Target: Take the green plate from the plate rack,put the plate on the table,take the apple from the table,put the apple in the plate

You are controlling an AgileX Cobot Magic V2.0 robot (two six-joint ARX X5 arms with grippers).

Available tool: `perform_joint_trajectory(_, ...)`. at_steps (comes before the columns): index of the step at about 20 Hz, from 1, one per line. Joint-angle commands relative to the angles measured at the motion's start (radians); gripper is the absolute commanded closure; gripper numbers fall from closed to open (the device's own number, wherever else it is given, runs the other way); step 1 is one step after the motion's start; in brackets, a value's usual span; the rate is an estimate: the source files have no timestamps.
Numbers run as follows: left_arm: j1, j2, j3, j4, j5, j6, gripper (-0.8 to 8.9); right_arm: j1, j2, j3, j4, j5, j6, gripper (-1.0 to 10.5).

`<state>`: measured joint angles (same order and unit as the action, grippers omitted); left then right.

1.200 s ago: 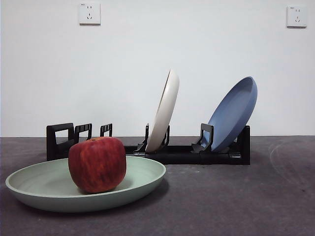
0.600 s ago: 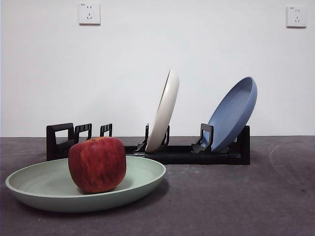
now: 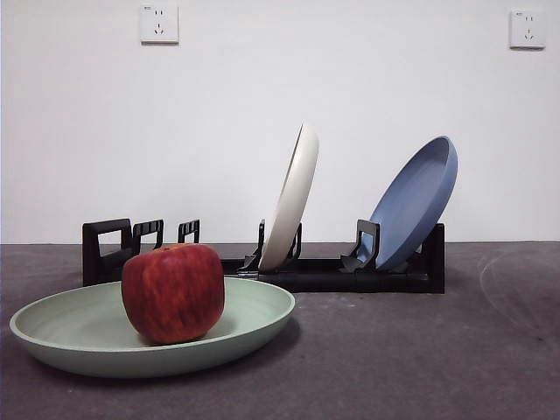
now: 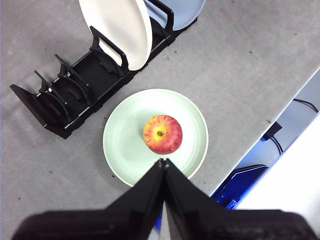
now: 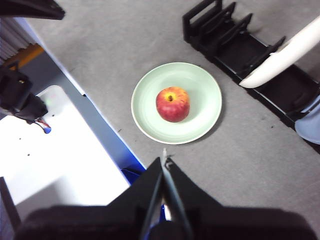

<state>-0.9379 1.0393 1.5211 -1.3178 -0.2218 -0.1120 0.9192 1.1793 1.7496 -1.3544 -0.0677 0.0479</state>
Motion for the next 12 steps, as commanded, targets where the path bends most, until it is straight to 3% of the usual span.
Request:
perform_joint_trajectory(1,0.001,0.003,-0.005,0.013,0.009,0.012,8.17,0.003,0.003,-0.007,-0.024,0.010,0.001,9.5)
perform_joint_trajectory(4,0.049,-0.014,-0.005,0.027,0.010,0.012,8.17,0.003,0.003,-0.007,-0.024,0.038,0.001,9.5)
perform_joint_trajectory(7,0.189,-0.054,-0.016,0.059,0.097,0.031,8.17,0.003,0.003,-0.007,-0.024,0.064,0.001,9.5)
perform_joint_trajectory(8,0.257,-0.085,-0.055,0.136,0.147,0.027,8.17,0.003,0.003,-0.007,-0.024,0.065,0.001,9.5)
perform_joint_trajectory(12,0.544,-0.332,-0.561,0.885,0.431,0.038,8.17,0.003,0.003,-0.007,-0.024,0.083,0.001,9.5)
